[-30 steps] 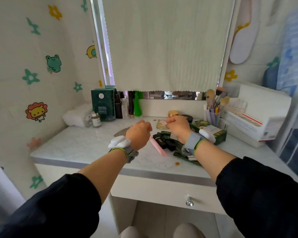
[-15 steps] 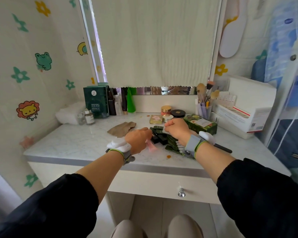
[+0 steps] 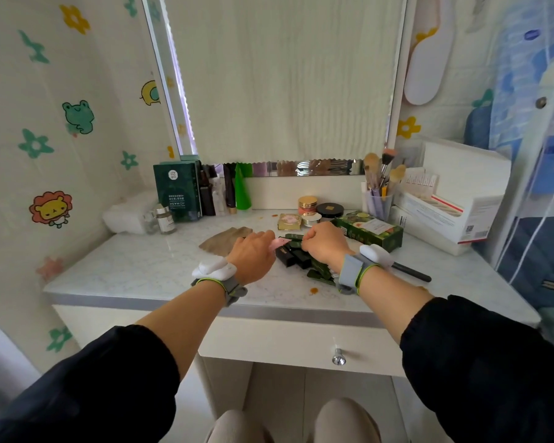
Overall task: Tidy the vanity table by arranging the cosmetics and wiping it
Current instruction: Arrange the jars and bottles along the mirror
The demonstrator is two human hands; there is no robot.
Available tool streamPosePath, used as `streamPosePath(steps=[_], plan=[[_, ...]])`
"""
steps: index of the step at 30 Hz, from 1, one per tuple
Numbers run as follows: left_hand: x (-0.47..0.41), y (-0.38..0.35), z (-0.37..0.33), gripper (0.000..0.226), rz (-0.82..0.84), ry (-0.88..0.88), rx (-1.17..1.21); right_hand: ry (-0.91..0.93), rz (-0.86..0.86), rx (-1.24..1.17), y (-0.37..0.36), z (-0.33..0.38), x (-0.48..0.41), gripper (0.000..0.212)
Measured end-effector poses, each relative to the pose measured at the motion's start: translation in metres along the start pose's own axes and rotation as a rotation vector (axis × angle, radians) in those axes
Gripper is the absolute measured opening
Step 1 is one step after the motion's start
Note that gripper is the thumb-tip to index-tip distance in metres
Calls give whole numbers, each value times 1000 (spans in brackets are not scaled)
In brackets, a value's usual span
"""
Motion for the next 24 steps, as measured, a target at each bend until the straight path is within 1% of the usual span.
streamPosePath(steps=[2,5,8,11,13,15,19,24], plan=[[-5,-2,0,11,-16,67,100,-2,23,76,-2,-1,1,20],[-10,-4,-1,12,-8,79,103,30,74,207,-3,2,6,17],[-13,-10,-2,19,38,60,76,78,67,318,-2,4,9,33],[-15,-16,-4,34,86,28,61,111,64,375,-5,5,10,40],[-15,-20,-4,49,115,-8,48,124,69,415,-7,6,11,39],[-14,-24,-2,54,142,-24,33,130,68,449,-9,6,11,38],[-12,-28,3,44,129,-26,21,125,69,497,-13,4,14,53],[-11,-25,8,29,136,-2,-5,109,32,530,-15,4,18,47]])
Point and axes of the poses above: each hand's wrist, its own x-axis away from the middle knuckle, its own y-axis out of the back of the hand, z = x × y, the point moved 5 cm from there along -x, towards the middle knuckle, and after that the axes turned 7 degrees about -z, right-handed, at the moved point
